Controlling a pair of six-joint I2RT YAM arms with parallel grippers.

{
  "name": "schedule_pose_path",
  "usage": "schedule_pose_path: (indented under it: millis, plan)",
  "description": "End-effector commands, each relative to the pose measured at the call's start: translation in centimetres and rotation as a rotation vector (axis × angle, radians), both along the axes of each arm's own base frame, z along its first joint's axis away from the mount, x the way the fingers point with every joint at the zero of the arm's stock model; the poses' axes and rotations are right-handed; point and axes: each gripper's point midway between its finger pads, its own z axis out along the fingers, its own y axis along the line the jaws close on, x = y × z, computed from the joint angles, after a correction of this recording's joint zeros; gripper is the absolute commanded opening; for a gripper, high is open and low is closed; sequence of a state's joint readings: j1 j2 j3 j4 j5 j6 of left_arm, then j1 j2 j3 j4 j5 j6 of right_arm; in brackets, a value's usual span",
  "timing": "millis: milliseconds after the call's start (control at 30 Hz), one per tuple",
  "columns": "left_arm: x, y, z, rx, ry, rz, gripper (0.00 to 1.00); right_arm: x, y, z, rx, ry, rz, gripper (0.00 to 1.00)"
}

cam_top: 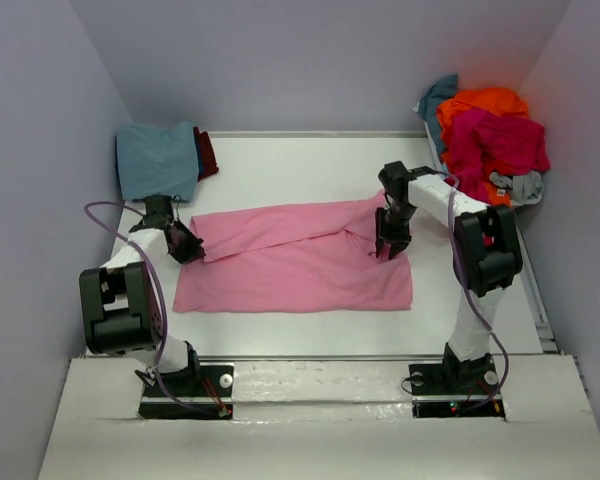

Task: Fold and stack the t-shirts
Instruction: Fold the tshirt

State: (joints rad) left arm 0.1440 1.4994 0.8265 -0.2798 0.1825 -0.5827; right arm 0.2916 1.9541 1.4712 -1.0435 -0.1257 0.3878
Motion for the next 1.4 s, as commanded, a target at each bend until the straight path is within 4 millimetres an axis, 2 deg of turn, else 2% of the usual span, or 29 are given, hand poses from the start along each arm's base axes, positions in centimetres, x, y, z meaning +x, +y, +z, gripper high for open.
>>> schedule_pose_path:
  millis: [0,433,567,700,867,1367]
  plan:
    - [1.5,1.0,0.9,0.032,-0.030,0.044,0.06,0.1,0.6,1.4,0.029,-0.058,0.031,0.43]
    - [2.5,2.3,1.4,0.057,-0.039,0.087,0.06,-2.2,0.1,0.0,0.023,0.003,0.025,0.41]
    - [2.6,2.6,1.5,0.057,-0.041,0.093,0.06,-2.9,0.0,-1.0,0.016,0.033,0.017,0.41]
    - [2.9,2.6,1.5,0.054,-0.041,0.095,0.06,-3.5,-0.3,-3.0,-0.017,0.071,0.021,0.37]
    - [3.0,2.8,1.4,0.064,-0.035,0.096,0.06,-3.6,-0.7,-4.4,-0.048,0.087,0.000,0.36]
    - [2.8,5.6,0.6,0.098,0.011,0.144,0.06,-3.1,-1.1,-4.5,-0.090,0.078,-0.058,0.37]
